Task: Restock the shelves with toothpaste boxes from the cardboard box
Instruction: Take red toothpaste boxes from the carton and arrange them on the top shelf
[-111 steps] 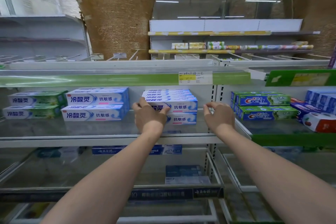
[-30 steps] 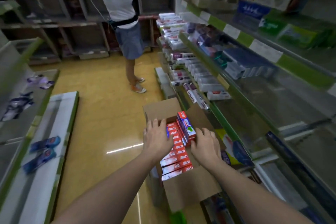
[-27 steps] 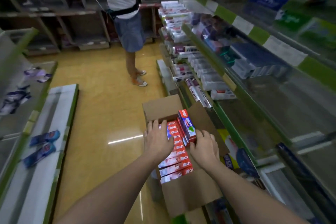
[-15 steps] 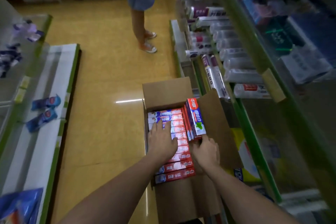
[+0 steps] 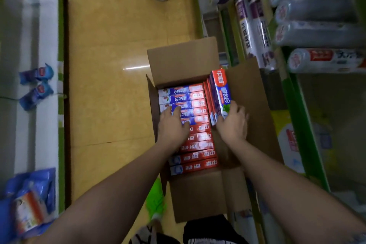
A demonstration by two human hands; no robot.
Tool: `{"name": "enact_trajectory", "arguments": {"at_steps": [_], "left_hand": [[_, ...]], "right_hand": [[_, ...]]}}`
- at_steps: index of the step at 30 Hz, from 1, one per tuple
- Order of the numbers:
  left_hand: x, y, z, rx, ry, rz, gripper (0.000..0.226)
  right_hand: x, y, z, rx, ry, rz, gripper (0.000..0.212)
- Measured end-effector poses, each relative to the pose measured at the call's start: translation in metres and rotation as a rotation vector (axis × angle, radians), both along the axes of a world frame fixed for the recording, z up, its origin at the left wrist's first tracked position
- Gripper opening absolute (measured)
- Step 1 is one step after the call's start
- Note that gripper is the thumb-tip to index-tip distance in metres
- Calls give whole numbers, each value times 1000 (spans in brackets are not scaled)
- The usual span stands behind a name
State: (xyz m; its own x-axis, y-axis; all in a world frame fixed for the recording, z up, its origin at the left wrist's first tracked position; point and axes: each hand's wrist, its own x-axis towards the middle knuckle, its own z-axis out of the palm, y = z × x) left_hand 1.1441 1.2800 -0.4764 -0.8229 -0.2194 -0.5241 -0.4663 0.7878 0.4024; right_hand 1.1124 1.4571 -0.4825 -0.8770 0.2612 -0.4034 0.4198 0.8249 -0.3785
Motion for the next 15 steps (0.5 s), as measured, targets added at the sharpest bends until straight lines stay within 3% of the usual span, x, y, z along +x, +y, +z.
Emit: {"name": "enact_trajectory", "arguments": {"at_steps": [15], "left_hand": [[-25,0,-27,75,-14,78,65]], "right_hand": [[-19,-2,-32,-50,16,-104,71]]}}
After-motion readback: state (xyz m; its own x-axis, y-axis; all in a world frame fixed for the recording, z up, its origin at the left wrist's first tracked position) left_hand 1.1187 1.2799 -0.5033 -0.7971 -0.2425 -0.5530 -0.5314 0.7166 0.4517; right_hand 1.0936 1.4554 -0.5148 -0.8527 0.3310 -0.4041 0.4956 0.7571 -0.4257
